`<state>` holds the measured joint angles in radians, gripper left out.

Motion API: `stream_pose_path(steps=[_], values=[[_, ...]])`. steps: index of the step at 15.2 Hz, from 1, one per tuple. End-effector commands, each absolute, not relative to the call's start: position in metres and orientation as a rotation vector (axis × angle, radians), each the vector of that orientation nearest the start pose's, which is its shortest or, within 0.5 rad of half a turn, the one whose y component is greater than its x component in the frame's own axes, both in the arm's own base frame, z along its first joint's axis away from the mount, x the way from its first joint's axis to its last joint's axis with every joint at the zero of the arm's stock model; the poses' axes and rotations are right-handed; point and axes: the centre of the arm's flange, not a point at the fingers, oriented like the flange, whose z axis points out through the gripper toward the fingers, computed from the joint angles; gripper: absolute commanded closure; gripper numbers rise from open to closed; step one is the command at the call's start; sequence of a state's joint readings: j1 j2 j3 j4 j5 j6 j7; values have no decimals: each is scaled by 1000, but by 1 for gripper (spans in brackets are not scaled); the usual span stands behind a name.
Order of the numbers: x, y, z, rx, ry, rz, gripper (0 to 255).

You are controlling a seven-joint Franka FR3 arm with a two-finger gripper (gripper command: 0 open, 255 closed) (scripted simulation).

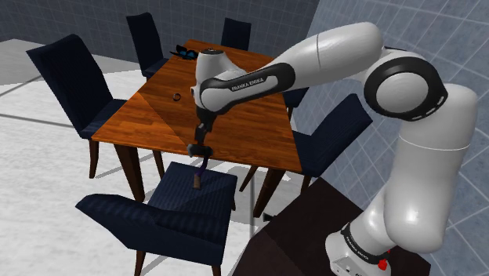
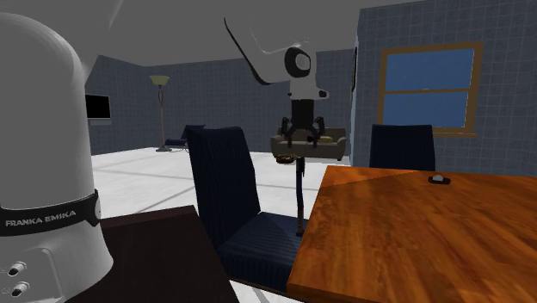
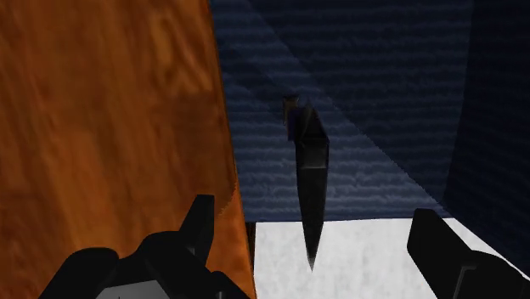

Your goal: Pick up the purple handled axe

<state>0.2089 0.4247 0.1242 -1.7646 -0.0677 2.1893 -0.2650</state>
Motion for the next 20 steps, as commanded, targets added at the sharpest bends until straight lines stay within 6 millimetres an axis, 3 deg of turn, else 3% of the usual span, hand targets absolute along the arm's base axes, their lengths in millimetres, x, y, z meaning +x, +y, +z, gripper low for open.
stream_pose_path(steps=[1,9,11,12,20], values=[[634,221,308,-2976,-1021,9,0],[636,224,264,-2973,-1030,12,0],[636,224,264,-2973,-1030,12,0],[636,224,264,-2973,-1030,12,255],[635,224,264,-2973,-1030,12,255]])
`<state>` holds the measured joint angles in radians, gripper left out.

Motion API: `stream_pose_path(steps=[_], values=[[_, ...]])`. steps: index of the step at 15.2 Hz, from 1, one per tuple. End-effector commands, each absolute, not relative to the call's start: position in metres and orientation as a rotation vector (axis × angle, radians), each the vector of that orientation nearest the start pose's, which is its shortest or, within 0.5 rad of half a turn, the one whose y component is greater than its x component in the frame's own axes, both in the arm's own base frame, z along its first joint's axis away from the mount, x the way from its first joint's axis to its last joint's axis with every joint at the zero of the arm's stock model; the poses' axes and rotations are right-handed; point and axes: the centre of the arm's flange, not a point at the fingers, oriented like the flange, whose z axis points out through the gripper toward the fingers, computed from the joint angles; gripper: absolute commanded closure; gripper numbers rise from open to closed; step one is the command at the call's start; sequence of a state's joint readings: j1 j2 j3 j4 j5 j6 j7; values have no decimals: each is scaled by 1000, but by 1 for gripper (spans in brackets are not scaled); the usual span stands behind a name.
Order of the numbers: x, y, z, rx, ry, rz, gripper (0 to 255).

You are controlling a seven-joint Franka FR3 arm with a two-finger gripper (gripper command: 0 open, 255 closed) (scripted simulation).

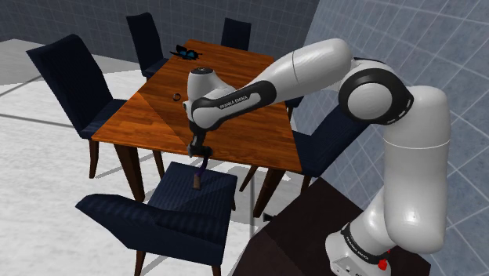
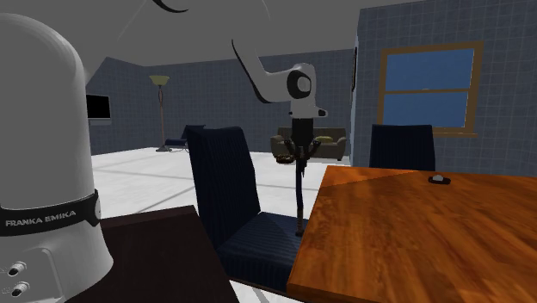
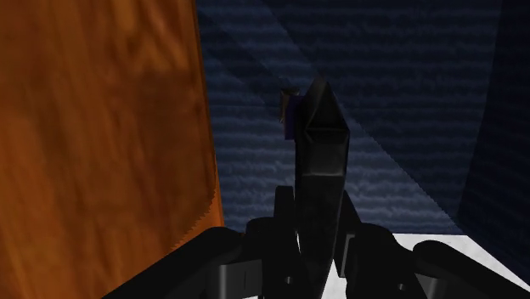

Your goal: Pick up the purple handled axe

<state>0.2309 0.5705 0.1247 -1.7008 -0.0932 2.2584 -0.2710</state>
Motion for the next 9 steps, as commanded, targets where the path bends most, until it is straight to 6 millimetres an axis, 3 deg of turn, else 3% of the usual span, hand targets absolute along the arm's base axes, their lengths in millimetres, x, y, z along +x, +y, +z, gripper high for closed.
stream_pose_path(steps=[1,9], values=[[636,224,264,-2973,-1030,12,255],[636,224,306,-2973,-1030,12,255]])
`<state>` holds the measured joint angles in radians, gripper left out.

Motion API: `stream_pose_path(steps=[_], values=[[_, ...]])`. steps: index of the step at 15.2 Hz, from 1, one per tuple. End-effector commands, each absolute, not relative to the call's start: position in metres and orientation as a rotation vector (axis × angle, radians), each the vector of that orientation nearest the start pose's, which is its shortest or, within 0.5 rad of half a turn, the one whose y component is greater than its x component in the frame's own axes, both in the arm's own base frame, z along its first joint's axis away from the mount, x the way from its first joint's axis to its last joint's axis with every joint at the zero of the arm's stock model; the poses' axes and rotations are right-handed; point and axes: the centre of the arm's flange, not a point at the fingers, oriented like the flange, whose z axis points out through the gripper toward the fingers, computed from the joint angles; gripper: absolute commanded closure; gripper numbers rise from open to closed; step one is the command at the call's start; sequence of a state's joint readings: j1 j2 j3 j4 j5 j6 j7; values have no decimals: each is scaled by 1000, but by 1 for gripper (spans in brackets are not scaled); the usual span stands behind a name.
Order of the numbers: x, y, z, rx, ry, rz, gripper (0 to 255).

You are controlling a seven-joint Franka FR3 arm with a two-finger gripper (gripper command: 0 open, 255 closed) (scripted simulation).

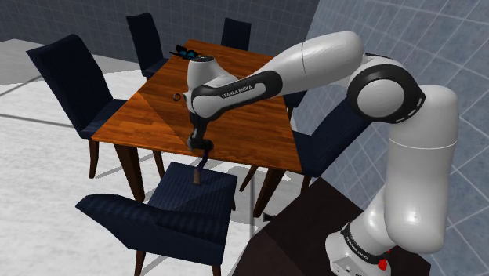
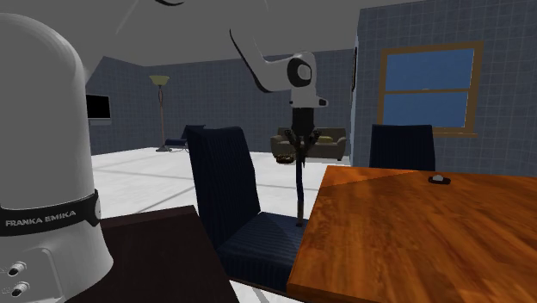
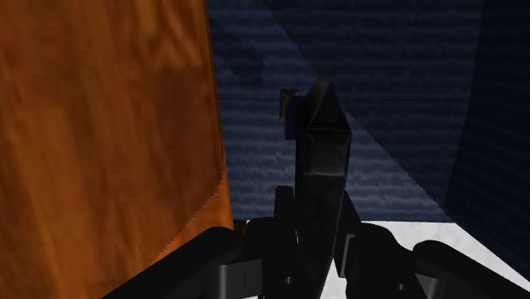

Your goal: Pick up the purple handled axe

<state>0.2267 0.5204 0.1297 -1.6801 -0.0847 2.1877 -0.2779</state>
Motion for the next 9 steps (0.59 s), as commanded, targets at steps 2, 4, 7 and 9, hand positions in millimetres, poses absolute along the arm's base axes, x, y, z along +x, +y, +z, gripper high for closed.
stream_pose_path(steps=[2,4,7,9], values=[[636,224,317,-2973,-1030,12,255],[636,224,328,-2973,-1030,12,255],[636,224,343,-2973,-1030,12,255],[636,224,344,-2973,-1030,12,255]])
